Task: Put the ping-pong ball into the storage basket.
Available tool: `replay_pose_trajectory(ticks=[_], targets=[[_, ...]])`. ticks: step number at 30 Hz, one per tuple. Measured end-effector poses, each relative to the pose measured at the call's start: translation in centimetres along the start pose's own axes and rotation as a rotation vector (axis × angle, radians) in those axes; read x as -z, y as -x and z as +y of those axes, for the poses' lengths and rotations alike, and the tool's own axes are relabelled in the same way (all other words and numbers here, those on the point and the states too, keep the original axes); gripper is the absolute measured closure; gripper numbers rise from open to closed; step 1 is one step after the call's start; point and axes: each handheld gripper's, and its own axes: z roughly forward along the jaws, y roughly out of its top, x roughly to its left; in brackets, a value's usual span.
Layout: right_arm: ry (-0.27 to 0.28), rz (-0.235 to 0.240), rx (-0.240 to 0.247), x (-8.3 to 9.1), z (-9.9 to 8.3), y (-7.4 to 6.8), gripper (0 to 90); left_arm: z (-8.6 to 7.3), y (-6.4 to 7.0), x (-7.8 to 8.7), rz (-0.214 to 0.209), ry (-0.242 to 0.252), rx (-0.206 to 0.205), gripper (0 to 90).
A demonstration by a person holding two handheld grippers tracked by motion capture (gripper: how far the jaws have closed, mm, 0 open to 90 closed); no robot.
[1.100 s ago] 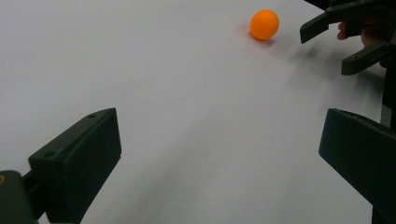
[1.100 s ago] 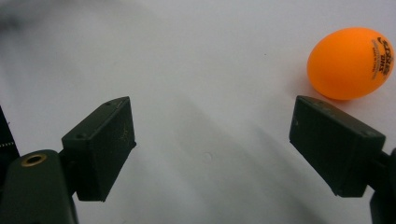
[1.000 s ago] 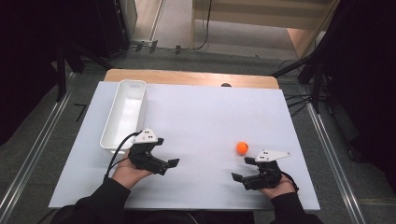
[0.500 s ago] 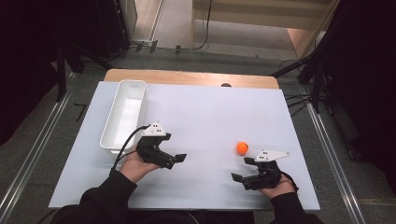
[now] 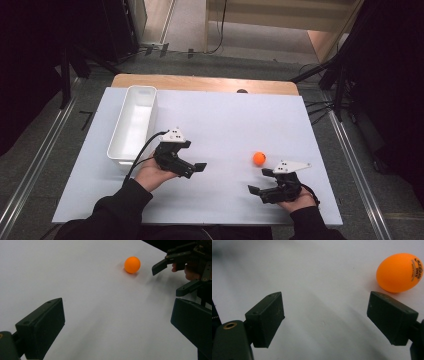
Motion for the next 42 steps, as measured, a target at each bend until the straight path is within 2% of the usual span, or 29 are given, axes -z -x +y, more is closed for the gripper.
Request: replay_pose_trajectory(ticks=[2,13,16,20,27,29,34,42], targets=[[0.001,0.001,0.003,0.0,0.0,0.0,12.8,0.2,0.0,-0.2,0.003,-0.007,-0.012,0.0],[0.007,-0.005,0.001,0.1,-0.1,0.1,12.8,1.0,-0.2,-1.2,-0.009,-0.015,-0.007,0.0],[0.006,-0.005,0.004,0.1,-0.1,0.1,12.8,1.2,-0.2,-1.5,-0.008,-0.026,-0.017,0.1],[0.005,-0.003,0.004,0.1,-0.1,0.1,12.8,1.6,-0.2,-1.9,-0.016,-0.022,-0.013,0.1],[0.003,-0.004,-0.003,0.2,-0.1,0.0,12.8,2.2,0.1,-2.6,-0.039,-0.021,-0.029,0.1],[0.006,-0.005,-0.001,0.1,-0.1,-0.1,12.8,2.4,0.1,-2.8,-0.04,-0.03,-0.039,0.1],[0.003,-0.008,-0.012,0.2,-0.2,-0.1,12.8,2.8,-0.1,-3.3,-0.045,-0.022,-0.023,0.1],[0.004,-0.016,-0.012,0.2,-0.3,0.0,12.8,3.4,0.2,-4.2,-0.049,-0.029,-0.04,0.2]])
